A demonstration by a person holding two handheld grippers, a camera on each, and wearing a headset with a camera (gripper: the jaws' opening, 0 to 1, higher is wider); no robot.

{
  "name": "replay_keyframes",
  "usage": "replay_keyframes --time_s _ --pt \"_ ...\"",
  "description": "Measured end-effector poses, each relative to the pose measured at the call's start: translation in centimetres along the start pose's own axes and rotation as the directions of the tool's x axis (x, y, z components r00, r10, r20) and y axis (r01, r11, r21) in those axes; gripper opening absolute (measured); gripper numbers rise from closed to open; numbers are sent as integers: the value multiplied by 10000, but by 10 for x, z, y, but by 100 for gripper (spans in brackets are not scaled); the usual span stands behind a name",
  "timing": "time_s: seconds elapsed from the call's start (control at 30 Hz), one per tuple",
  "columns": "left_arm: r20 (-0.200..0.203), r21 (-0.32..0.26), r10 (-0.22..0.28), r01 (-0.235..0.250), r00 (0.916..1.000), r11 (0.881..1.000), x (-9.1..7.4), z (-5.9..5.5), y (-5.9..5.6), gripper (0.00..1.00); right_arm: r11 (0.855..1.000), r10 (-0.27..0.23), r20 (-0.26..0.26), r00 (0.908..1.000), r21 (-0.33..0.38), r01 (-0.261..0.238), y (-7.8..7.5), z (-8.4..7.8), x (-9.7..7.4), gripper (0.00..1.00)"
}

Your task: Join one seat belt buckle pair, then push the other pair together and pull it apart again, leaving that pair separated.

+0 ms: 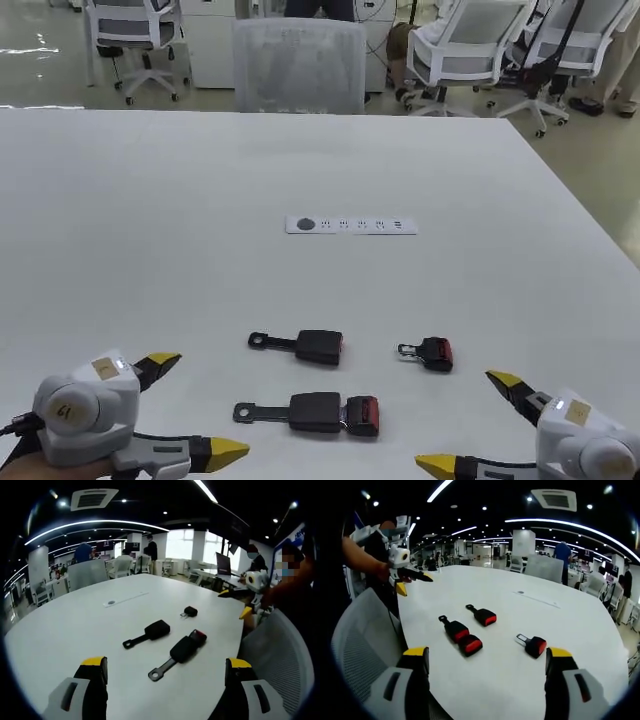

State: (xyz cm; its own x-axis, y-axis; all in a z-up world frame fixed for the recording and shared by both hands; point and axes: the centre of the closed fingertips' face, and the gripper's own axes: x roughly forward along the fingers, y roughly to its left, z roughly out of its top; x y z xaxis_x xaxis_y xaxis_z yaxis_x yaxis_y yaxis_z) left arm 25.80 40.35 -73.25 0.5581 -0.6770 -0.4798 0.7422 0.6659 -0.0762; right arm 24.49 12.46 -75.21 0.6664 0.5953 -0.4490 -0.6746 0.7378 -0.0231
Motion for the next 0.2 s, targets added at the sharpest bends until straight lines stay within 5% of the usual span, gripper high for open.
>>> replay_keyframes --time_s 0.2 --pt "-15 -26 12 -12 10000 10000 -1 2 -4 100 9999 -93 -16 10000 77 93 -2 -2 -2 98"
